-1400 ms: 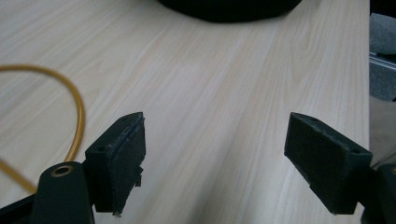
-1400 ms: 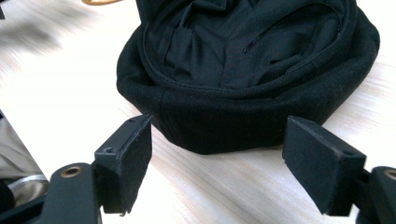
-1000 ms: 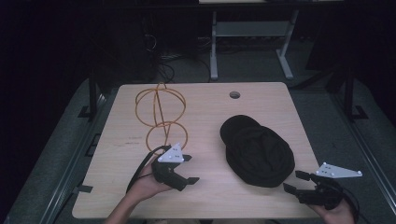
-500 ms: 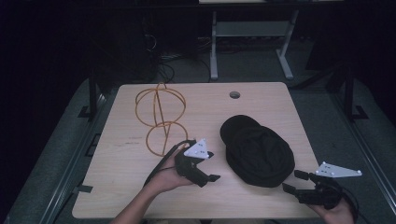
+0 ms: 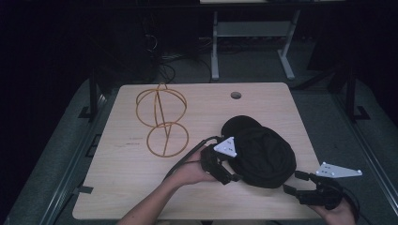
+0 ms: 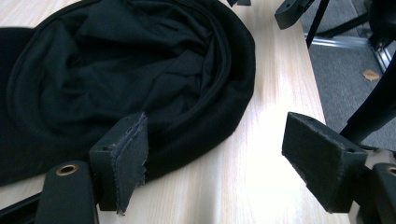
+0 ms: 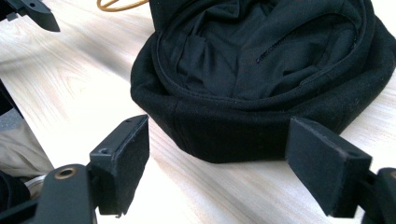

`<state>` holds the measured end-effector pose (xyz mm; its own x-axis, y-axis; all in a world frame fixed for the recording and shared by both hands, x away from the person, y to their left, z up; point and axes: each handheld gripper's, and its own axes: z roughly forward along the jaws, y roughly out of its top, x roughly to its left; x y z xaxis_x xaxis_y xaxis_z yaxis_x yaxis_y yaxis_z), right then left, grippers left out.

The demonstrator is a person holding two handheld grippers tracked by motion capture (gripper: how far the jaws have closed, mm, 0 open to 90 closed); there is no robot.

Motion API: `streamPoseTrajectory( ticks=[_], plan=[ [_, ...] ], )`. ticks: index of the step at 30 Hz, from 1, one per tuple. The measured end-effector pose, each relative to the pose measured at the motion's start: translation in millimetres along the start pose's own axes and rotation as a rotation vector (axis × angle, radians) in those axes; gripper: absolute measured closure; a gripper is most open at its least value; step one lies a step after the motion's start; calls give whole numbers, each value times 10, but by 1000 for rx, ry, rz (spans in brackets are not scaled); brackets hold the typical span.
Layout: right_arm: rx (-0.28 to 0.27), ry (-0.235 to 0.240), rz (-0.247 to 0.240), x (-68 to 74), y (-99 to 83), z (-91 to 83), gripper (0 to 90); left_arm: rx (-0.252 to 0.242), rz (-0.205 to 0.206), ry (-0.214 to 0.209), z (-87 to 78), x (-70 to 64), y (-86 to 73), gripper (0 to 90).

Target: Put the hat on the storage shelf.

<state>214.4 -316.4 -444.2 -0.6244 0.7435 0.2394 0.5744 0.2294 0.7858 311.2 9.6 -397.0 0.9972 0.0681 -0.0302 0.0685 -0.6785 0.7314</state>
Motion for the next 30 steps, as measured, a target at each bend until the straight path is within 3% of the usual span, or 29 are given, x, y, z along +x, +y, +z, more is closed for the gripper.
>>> streamPoseTrajectory(
  ticks=[5,17,20,26,30],
  plan=[
    [-6,5,-9,0,7,-8,214,2,9,-36,106,22,83,228],
    [3,7,-7,-2,-1,-10,215,81,48,-112,483,67,174,282],
    [4,6,-15,6,3,-14,215,119,58,-113,567,82,150,330],
    [8,8,-10,8,-3,-9,215,131,43,-120,653,131,108,381],
    [4,8,-13,9,-1,-11,215,160,66,-108,710,148,101,432]
  ],
)
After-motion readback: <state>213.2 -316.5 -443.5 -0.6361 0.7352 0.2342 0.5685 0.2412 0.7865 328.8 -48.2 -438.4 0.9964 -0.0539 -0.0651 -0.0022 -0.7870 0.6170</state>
